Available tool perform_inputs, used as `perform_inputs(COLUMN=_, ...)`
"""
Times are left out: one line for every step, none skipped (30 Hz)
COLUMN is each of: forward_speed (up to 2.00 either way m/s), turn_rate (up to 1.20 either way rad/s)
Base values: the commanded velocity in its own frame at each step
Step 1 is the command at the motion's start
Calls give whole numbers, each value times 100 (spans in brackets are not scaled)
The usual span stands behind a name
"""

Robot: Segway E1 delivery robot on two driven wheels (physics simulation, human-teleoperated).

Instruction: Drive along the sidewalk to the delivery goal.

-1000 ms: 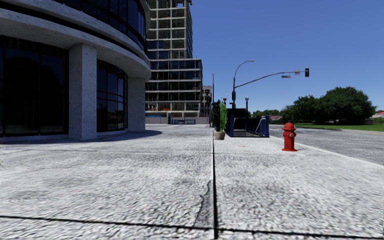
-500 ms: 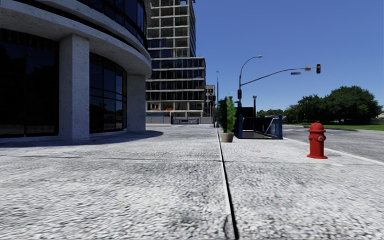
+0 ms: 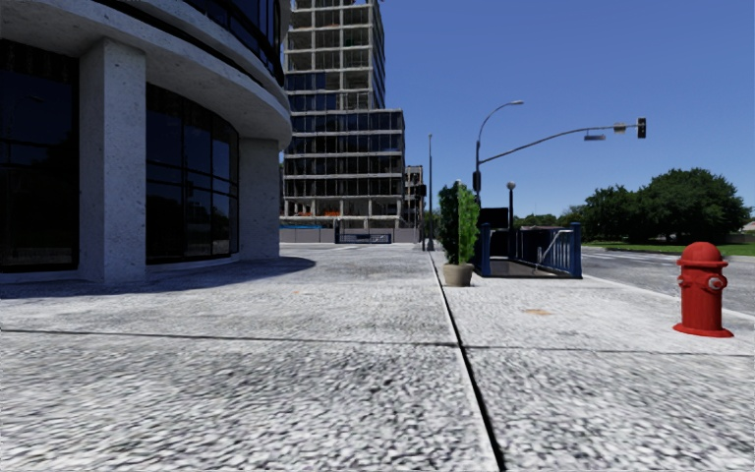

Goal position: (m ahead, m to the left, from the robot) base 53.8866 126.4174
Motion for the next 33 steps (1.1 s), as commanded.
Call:
perform_inputs(forward_speed=200, turn_rate=0)
perform_inputs(forward_speed=200, turn_rate=0)
perform_inputs(forward_speed=200, turn_rate=0)
perform_inputs(forward_speed=200, turn_rate=0)
perform_inputs(forward_speed=200, turn_rate=0)
perform_inputs(forward_speed=200, turn_rate=0)
perform_inputs(forward_speed=200, turn_rate=0)
perform_inputs(forward_speed=200, turn_rate=0)
perform_inputs(forward_speed=200, turn_rate=0)
perform_inputs(forward_speed=200, turn_rate=0)
perform_inputs(forward_speed=200, turn_rate=0)
perform_inputs(forward_speed=200, turn_rate=0)
perform_inputs(forward_speed=200, turn_rate=0)
perform_inputs(forward_speed=200, turn_rate=0)
perform_inputs(forward_speed=200, turn_rate=0)
perform_inputs(forward_speed=200, turn_rate=0)
perform_inputs(forward_speed=200, turn_rate=0)
perform_inputs(forward_speed=200, turn_rate=0)
perform_inputs(forward_speed=200, turn_rate=0)
perform_inputs(forward_speed=200, turn_rate=0)
perform_inputs(forward_speed=200, turn_rate=0)
perform_inputs(forward_speed=200, turn_rate=0)
perform_inputs(forward_speed=200, turn_rate=0)
perform_inputs(forward_speed=200, turn_rate=0)
perform_inputs(forward_speed=200, turn_rate=0)
perform_inputs(forward_speed=200, turn_rate=0)
perform_inputs(forward_speed=200, turn_rate=0)
perform_inputs(forward_speed=200, turn_rate=0)
perform_inputs(forward_speed=200, turn_rate=0)
perform_inputs(forward_speed=200, turn_rate=0)
perform_inputs(forward_speed=200, turn_rate=0)
perform_inputs(forward_speed=200, turn_rate=0)
perform_inputs(forward_speed=200, turn_rate=0)
